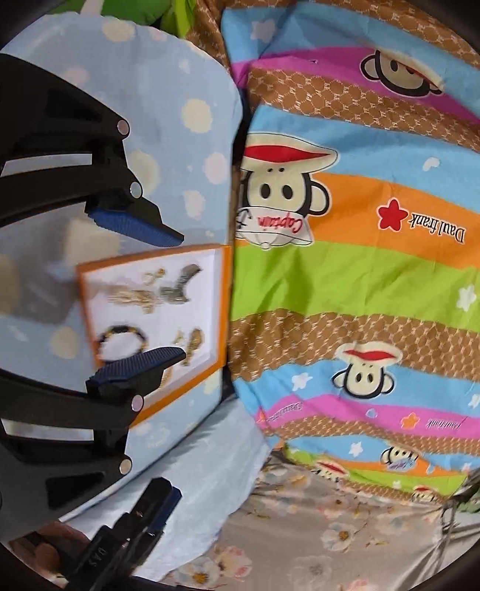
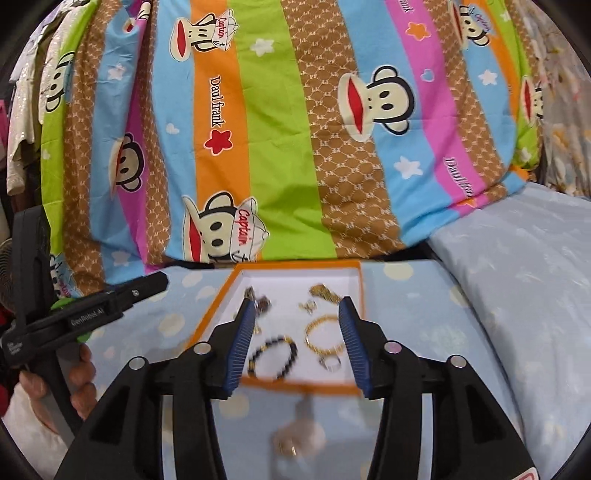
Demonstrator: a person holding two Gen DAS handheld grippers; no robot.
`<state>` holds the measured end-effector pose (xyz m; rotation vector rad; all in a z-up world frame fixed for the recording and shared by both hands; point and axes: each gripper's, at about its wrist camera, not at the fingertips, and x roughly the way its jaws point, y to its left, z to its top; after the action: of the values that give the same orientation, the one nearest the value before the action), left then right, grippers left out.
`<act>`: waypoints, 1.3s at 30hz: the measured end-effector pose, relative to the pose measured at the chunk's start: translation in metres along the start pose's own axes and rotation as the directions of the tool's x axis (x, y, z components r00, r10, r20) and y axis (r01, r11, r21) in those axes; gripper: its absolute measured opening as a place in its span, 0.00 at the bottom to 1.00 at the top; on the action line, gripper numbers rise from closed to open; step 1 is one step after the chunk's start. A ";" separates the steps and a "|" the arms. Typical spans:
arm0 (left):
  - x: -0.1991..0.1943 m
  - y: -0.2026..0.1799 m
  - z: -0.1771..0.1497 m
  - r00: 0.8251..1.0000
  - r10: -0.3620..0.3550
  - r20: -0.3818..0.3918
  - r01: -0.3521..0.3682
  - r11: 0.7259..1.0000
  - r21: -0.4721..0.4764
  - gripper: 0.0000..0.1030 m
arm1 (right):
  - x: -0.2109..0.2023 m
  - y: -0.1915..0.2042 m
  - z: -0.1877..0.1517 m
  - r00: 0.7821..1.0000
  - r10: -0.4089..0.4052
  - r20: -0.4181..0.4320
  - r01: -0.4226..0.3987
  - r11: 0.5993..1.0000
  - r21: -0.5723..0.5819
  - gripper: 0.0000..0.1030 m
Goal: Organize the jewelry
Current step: 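Carry both earrings over the orange box and open both tools, then grasp a gold hoop earring with the right tool while the left tool grasps another gold hoop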
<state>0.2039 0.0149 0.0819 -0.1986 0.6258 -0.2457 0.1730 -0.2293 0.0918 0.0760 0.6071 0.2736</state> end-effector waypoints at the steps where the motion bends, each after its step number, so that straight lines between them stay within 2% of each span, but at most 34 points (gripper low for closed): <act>1: -0.010 -0.001 -0.013 1.000 -0.006 -0.020 0.006 1.000 0.007 0.53 | -0.007 -0.002 -0.010 1.000 -0.011 -0.010 0.011 1.000 -0.001 0.47; 4: -0.024 -0.004 -0.045 0.997 0.000 -0.075 0.001 1.000 0.013 0.53 | -0.029 -0.007 -0.053 0.997 -0.062 -0.056 0.062 0.998 0.000 0.47; 8: -0.039 -0.011 -0.097 0.992 0.029 -0.125 -0.024 0.999 0.044 0.53 | -0.037 -0.012 -0.109 0.985 -0.026 -0.170 0.038 0.997 0.068 0.47; 11: -0.042 -0.019 -0.118 0.989 0.038 -0.146 -0.028 0.997 0.069 0.53 | -0.036 -0.003 -0.134 0.974 -0.039 -0.224 0.051 0.998 0.047 0.47; 18: -0.044 -0.029 -0.136 0.986 0.029 -0.163 -0.017 0.997 0.078 0.53 | -0.034 0.019 -0.139 0.969 -0.064 -0.238 0.059 0.998 -0.027 0.44; 24: -0.037 -0.018 -0.135 0.981 0.014 -0.194 -0.012 1.000 0.015 0.53 | -0.027 0.018 -0.140 0.959 -0.074 -0.275 0.071 0.997 -0.023 0.32; 27: -0.038 -0.021 -0.135 0.982 0.015 -0.191 -0.011 1.000 0.021 0.53 | -0.023 0.017 -0.141 0.952 -0.075 -0.295 0.074 0.997 -0.014 0.29; 32: -0.037 -0.022 -0.136 0.981 0.015 -0.195 -0.009 0.999 0.031 0.53 | -0.021 0.018 -0.142 0.949 -0.075 -0.307 0.073 0.997 -0.019 0.17; 39: -0.034 -0.023 -0.136 0.979 0.017 -0.204 -0.011 0.999 0.031 0.53 | -0.021 0.016 -0.141 0.952 -0.071 -0.298 0.074 0.997 -0.002 0.17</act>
<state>0.0918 -0.0122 -0.0010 -0.1411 0.8267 -0.2639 0.0718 -0.2216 -0.0096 0.0213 0.9099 0.2121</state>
